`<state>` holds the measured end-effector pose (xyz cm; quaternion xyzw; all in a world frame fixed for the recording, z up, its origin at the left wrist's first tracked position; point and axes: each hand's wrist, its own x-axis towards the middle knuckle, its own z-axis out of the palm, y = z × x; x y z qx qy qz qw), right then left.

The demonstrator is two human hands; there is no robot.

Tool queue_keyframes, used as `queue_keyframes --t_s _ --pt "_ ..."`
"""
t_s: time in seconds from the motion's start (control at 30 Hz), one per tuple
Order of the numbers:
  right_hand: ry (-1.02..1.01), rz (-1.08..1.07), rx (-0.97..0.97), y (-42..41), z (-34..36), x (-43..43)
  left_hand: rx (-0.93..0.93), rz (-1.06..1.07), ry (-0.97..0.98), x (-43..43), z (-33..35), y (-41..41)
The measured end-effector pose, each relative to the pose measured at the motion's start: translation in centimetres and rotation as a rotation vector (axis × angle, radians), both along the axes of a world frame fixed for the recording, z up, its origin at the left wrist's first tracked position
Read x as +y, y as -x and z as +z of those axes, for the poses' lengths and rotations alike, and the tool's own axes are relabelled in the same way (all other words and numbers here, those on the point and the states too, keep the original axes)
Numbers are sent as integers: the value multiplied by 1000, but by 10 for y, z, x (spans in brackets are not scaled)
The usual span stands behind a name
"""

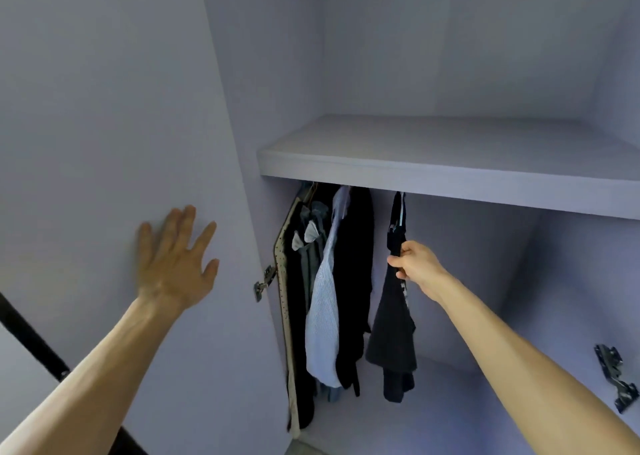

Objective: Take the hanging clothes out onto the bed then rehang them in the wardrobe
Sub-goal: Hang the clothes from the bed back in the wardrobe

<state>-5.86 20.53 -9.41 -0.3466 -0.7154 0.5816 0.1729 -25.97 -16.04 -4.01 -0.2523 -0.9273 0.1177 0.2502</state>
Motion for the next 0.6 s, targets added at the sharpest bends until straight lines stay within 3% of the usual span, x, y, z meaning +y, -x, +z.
queue_keyframes --t_s 0.33,0.6 --pt "-46 9 -24 115 0 57 230 -112 -21 -8 -26 22" --pt "-173 134 -236 150 -52 58 306 -106 -10 -9 -32 26"
